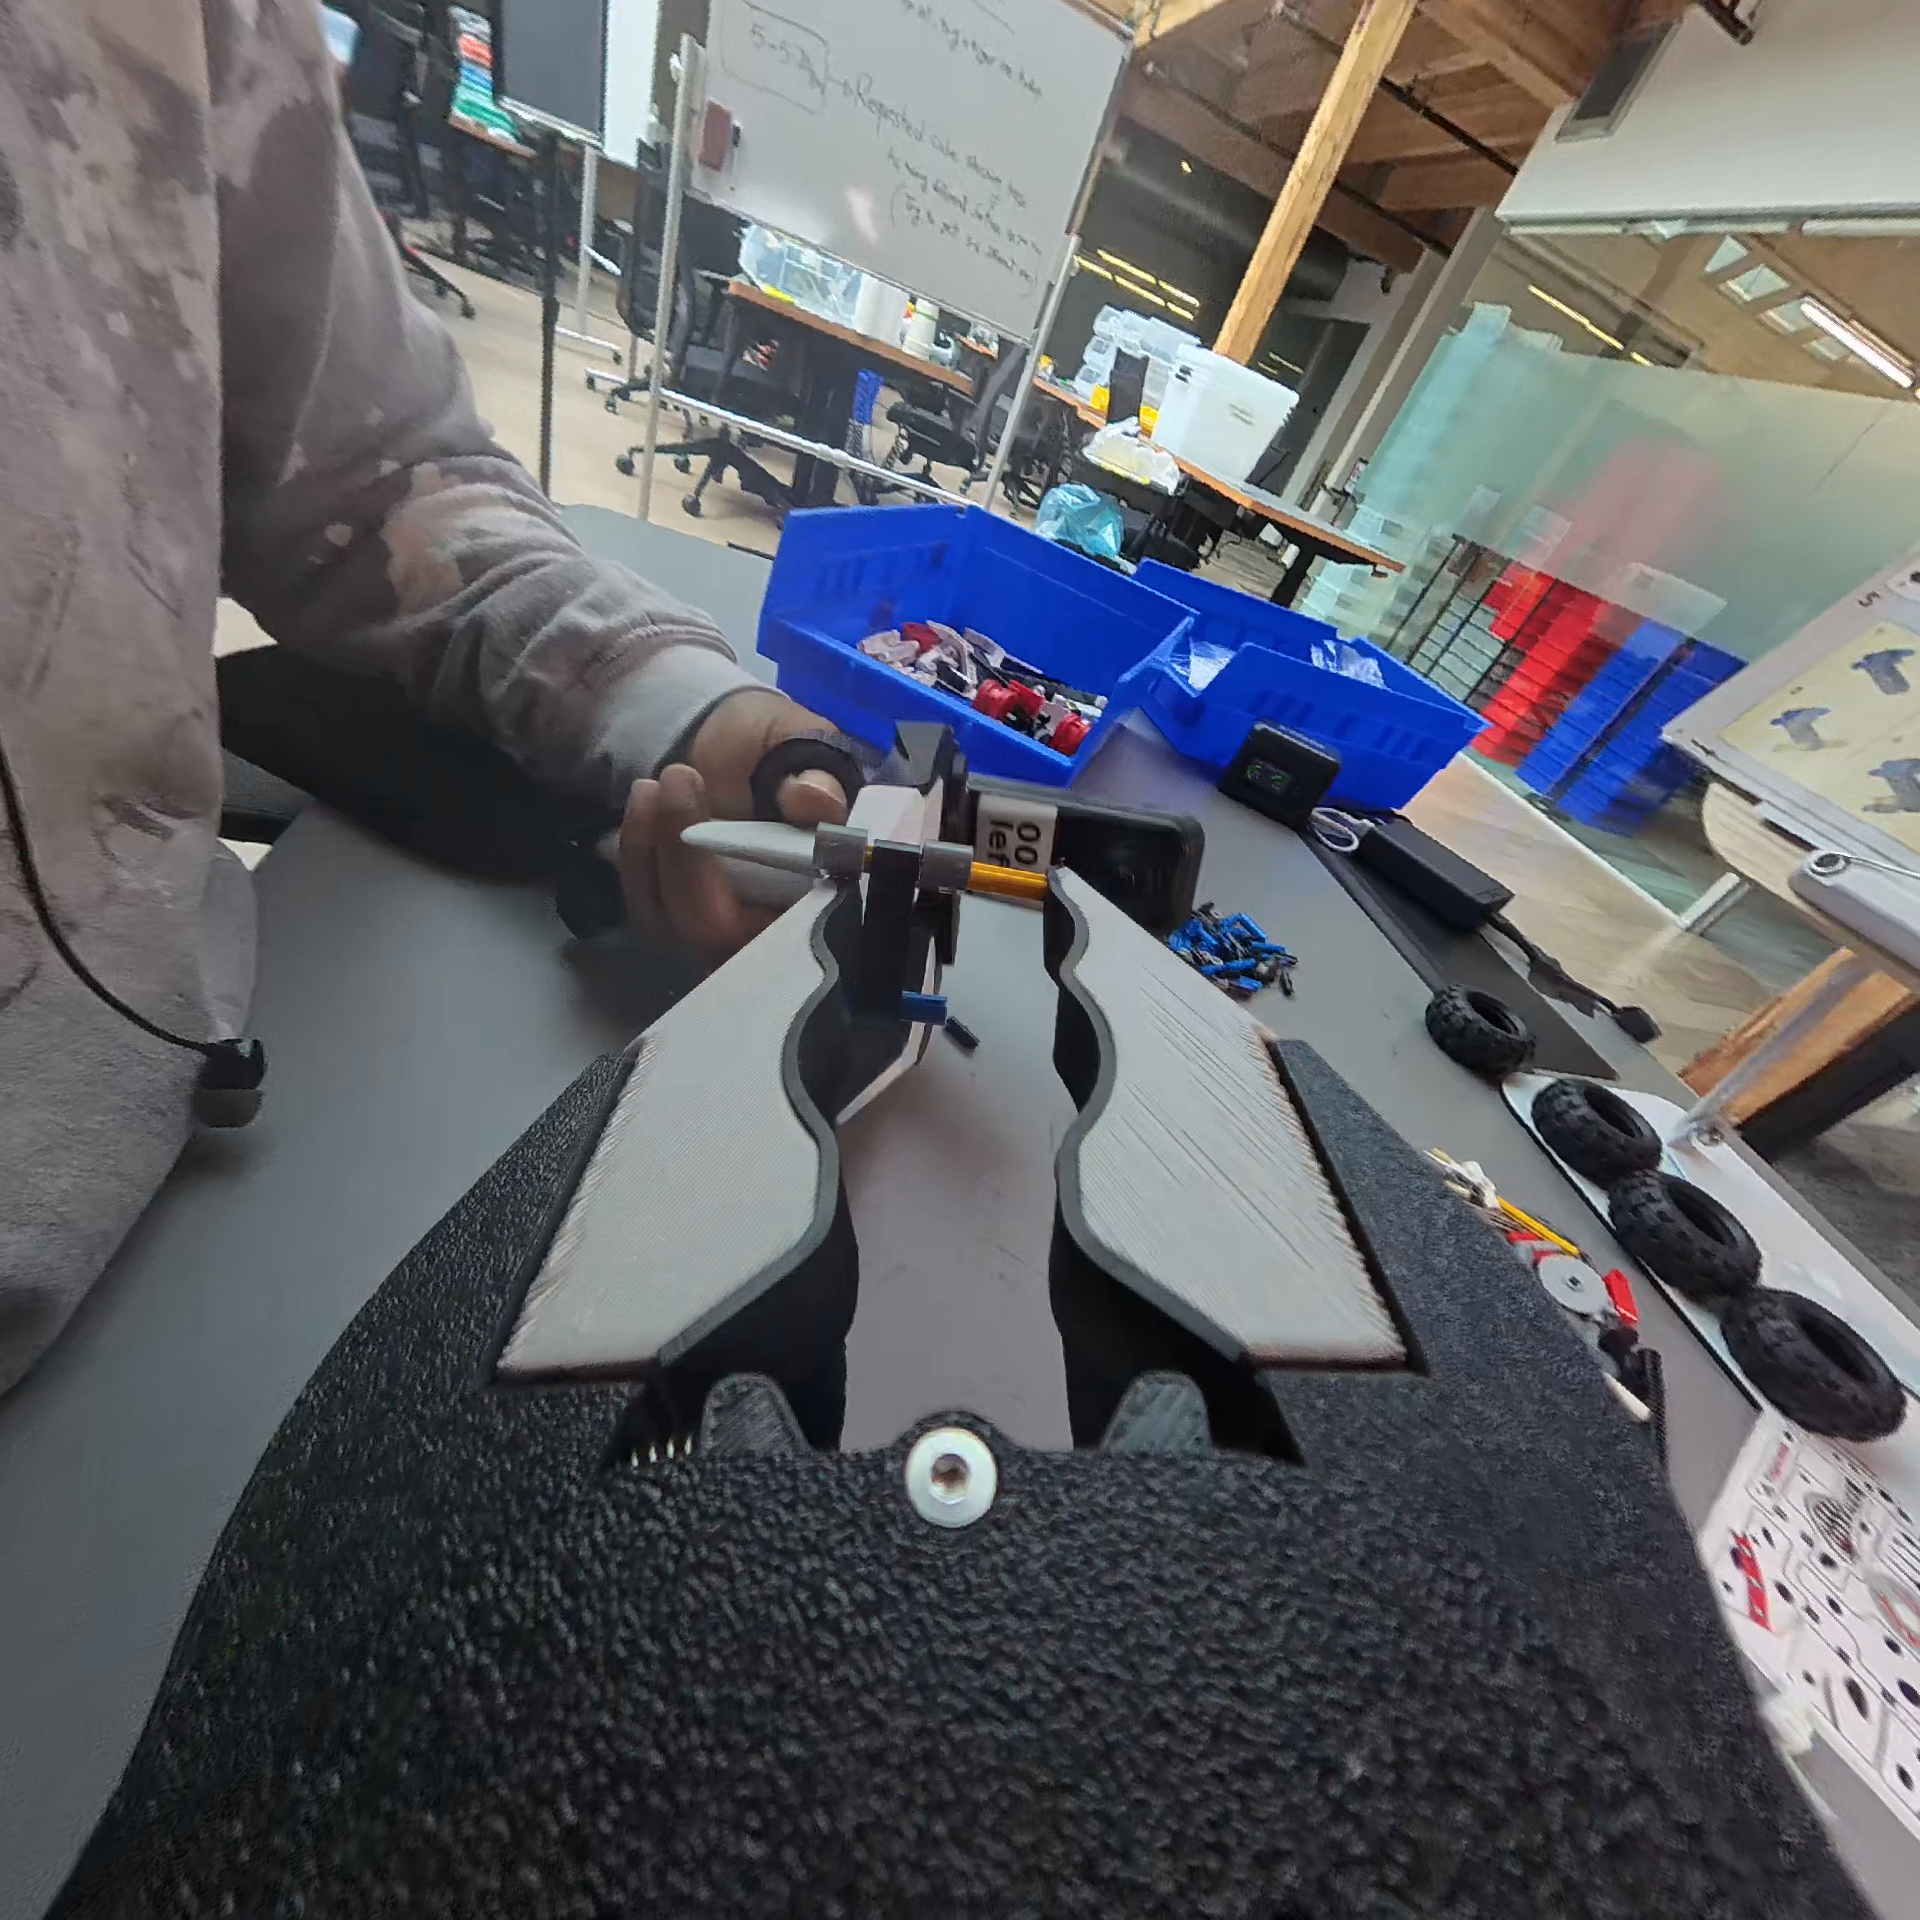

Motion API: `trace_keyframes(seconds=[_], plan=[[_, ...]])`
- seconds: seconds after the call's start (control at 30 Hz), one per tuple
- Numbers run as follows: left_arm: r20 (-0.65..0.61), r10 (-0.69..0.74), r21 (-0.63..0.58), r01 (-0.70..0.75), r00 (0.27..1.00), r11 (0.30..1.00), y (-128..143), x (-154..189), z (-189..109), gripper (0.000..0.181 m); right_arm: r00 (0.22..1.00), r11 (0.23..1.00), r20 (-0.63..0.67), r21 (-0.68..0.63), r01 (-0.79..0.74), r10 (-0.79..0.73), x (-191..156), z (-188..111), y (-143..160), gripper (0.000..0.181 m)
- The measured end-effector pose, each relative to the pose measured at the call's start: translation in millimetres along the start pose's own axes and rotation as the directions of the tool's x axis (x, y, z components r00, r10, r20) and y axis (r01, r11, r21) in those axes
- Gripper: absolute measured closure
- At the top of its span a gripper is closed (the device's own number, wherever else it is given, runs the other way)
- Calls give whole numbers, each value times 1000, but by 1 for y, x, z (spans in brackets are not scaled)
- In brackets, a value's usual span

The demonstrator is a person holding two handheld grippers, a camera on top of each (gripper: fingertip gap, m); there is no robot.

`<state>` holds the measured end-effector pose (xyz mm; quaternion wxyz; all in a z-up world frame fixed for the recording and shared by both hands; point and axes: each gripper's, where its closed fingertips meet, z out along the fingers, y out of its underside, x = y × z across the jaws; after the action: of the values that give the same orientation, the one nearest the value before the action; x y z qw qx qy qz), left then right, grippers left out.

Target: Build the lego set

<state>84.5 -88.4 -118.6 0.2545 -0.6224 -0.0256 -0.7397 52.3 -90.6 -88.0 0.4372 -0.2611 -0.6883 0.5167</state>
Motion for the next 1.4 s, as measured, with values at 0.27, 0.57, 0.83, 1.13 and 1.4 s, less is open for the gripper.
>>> trace_keyframes(seconds=[0.27,0.57,0.83,1.13,1.4], plan=[[385,313,79,-369,868,926,-39,-13,-33,152,970,928,-163,-354,115,-182,32,1,60,146],[499,337,-18,-379,798,925,-30,-36,-26,166,913,811,-119,-513,280,-390,22,14,77,146],[513,409,-80,-432,755,898,-27,-34,-26,168,899,793,-122,-532,298,-420,19,15,73,147],[491,384,-101,-387,782,916,-21,-37,-26,168,910,794,-94,-531,296,-403,11,16,76,149],[479,356,-121,-341,802,932,-16,-42,-26,168,917,782,-56,-545,303,-395,5,15,81,151]])
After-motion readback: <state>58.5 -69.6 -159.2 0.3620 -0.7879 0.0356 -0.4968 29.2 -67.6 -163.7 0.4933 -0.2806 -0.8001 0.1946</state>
